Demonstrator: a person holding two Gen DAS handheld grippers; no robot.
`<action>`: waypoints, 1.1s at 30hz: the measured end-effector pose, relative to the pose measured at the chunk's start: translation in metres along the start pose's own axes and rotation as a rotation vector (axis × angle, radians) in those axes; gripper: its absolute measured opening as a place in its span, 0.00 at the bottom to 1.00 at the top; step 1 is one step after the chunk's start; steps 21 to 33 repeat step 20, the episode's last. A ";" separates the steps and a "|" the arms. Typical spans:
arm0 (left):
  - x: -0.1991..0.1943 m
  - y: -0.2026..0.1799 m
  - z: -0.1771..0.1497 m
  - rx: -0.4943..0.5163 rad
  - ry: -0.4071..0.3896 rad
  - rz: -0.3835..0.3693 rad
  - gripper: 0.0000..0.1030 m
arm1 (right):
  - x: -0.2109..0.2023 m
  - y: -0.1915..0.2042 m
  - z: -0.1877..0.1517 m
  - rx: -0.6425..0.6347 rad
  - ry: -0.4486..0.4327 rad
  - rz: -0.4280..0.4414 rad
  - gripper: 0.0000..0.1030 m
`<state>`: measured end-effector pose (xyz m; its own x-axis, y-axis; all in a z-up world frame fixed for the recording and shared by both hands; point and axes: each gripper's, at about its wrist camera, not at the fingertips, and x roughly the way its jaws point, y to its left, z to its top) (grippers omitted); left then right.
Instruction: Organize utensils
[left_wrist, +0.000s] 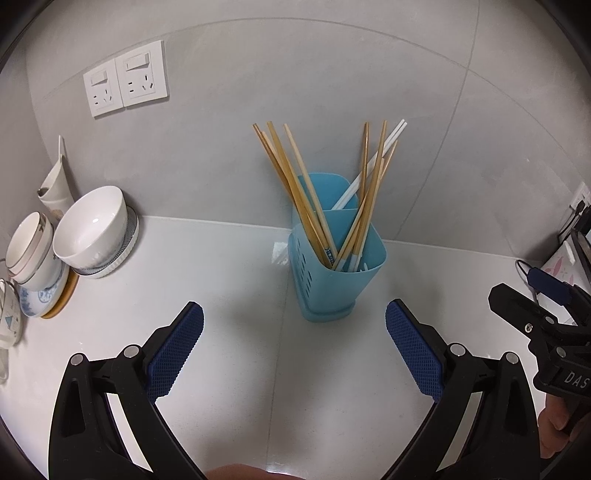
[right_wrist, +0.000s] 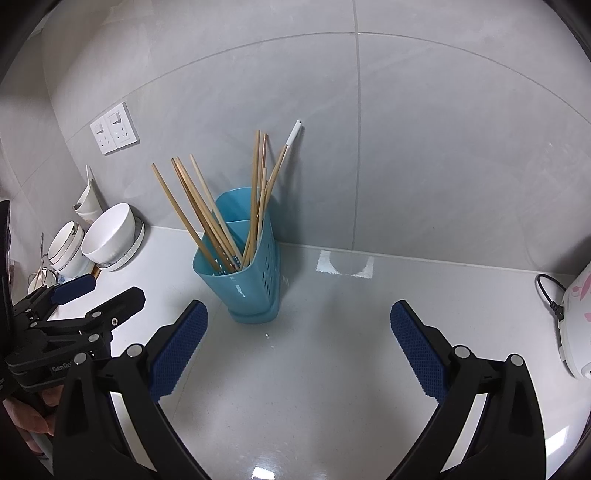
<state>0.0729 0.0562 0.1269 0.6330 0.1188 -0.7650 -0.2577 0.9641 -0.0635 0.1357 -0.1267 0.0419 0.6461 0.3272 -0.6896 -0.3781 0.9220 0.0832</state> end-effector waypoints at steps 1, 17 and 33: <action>0.000 0.000 0.000 0.000 -0.001 -0.001 0.94 | 0.000 0.000 0.000 0.000 0.000 0.000 0.92; 0.001 -0.003 0.002 0.005 -0.002 -0.014 0.94 | -0.001 0.000 0.000 0.004 0.000 0.007 0.93; 0.000 -0.003 0.002 0.007 -0.002 -0.007 0.94 | -0.001 0.000 0.000 0.005 0.001 0.007 0.93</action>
